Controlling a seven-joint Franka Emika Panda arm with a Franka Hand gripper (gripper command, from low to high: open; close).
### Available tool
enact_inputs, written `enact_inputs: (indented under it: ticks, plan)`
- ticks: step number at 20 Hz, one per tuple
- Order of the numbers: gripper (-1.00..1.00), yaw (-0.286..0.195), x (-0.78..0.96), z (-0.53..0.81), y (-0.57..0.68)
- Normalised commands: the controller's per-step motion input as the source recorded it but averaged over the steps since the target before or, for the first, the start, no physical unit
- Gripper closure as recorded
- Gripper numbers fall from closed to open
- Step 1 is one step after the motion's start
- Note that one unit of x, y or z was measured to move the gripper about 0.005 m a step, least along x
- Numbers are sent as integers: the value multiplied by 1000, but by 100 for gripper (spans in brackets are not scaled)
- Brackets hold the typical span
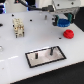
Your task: Insert the blue gear onto the right peg, followed by the red gear
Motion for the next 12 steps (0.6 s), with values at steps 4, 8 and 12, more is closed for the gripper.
enact_inputs:
  ticks: [4, 8, 12]
  plan:
    - [100, 0, 735, 348, -295]
    - [100, 0, 776, 274, -252]
    - [100, 0, 810, 235, -244]
